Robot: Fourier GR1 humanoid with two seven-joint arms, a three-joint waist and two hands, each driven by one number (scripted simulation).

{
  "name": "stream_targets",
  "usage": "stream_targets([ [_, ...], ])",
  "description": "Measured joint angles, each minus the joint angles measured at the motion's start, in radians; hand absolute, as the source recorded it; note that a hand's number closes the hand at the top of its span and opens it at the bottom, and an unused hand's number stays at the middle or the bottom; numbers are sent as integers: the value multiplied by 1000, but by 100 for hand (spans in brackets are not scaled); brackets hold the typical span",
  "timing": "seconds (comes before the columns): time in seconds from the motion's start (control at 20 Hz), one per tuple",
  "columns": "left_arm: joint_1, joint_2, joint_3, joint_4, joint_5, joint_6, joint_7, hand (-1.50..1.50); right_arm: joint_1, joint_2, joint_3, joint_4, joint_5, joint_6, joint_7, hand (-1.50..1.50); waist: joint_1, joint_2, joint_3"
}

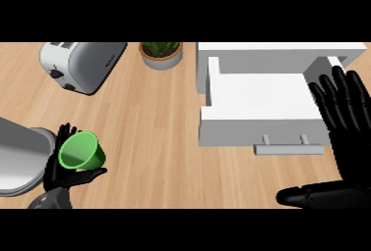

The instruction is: Pick up the cup, place it into the drawer and close the drawer

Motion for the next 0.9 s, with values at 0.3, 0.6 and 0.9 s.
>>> stream_targets([
  [0.3, -16, 1, -5, 20, 22, -76, 16, 150, -14, -14, -14, -6, -15, 4, 22, -150, -1, 0, 0],
  [0.6, -24, -10, -18, 14, 24, -99, -11, 150, -9, 1, 9, -16, 4, -8, 26, -150, -2, 1, -1],
  [0.9, -12, -20, -24, -16, 15, -48, -73, 150, -2, -14, -17, -31, -24, 5, 31, -150, -2, 0, 0],
])
